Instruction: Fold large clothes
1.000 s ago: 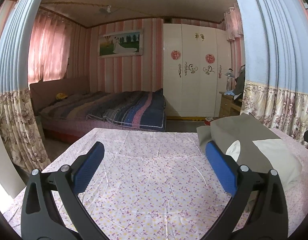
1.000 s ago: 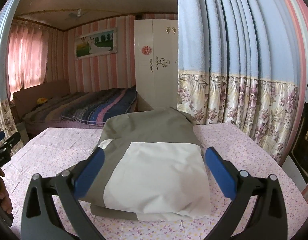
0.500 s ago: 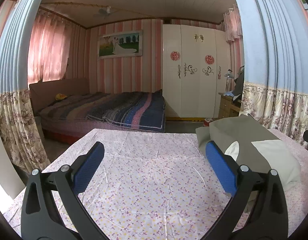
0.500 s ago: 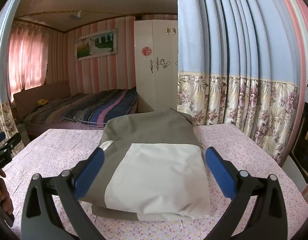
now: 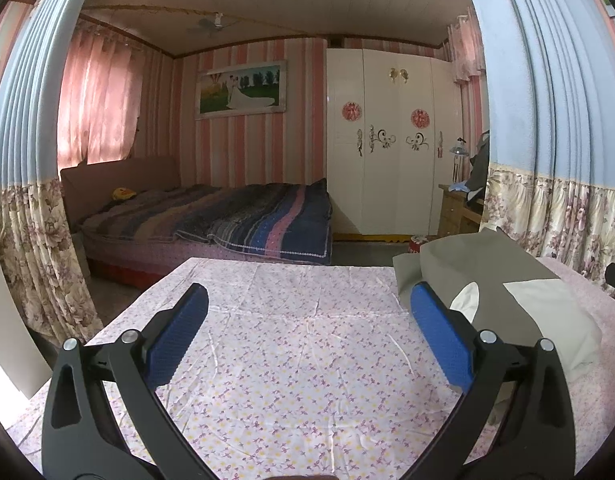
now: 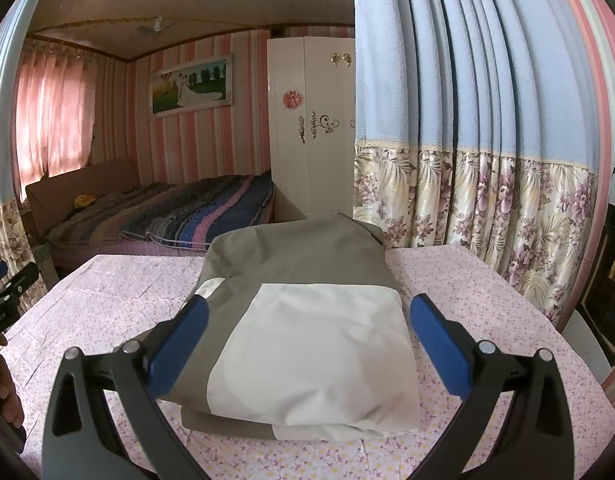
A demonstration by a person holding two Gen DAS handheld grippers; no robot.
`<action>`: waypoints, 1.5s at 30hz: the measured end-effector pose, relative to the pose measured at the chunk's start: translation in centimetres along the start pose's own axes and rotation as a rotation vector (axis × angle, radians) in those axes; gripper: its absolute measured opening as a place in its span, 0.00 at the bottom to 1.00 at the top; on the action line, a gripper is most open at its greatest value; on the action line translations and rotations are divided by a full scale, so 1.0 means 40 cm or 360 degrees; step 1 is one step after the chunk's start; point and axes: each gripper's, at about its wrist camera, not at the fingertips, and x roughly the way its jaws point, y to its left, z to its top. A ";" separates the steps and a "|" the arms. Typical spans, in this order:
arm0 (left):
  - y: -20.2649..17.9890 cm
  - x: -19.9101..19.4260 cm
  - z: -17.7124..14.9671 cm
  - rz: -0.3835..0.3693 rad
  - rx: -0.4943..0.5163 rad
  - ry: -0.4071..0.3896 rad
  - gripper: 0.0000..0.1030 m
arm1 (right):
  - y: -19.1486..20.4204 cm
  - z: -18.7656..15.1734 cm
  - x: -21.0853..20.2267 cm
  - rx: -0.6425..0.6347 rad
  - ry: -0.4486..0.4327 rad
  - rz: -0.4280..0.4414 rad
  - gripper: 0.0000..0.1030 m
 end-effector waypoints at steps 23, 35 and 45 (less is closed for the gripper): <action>-0.033 0.009 0.004 0.0037 0.0070 0.0075 0.97 | 0.008 -0.001 -0.006 -0.0049 0.0020 0.0002 0.98; -0.039 0.022 0.002 0.0075 0.0067 0.0134 0.97 | 0.007 0.001 -0.006 -0.0060 0.0020 -0.0002 0.98; -0.040 0.025 0.002 0.0086 0.0054 0.0148 0.97 | 0.004 0.003 -0.005 -0.0068 0.0021 -0.0004 0.98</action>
